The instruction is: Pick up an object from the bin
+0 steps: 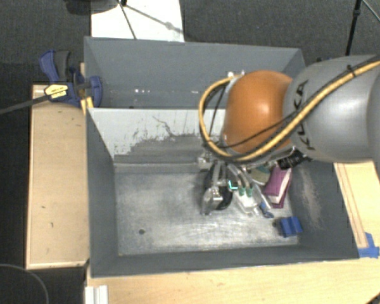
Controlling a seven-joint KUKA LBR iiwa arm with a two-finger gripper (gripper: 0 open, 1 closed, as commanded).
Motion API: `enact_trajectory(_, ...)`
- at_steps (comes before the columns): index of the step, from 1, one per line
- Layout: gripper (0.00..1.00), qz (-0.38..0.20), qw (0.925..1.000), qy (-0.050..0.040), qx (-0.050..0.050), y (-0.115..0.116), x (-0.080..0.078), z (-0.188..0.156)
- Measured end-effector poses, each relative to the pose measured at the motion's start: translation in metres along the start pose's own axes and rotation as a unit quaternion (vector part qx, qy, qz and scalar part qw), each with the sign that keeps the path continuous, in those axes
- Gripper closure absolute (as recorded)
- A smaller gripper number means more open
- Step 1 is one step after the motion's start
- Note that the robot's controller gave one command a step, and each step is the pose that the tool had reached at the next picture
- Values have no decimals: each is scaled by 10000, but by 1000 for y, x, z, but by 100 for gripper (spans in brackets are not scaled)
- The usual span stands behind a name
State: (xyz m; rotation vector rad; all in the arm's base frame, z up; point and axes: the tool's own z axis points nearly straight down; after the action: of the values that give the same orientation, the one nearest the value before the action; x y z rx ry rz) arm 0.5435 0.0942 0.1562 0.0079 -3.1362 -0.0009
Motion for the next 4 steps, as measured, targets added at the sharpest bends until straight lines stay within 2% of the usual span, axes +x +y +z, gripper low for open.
enact_trajectory(1, 0, -437, 9990, -70, -20, -73, -29, 84)
enact_trajectory(2, 100, -437, 9990, -97, -12, -72, -31, 81)
enact_trajectory(3, 0, -428, 9991, -73, -4, -73, -29, 83)
enact_trajectory(4, 0, -435, 9990, -76, -5, -141, 9, 83)
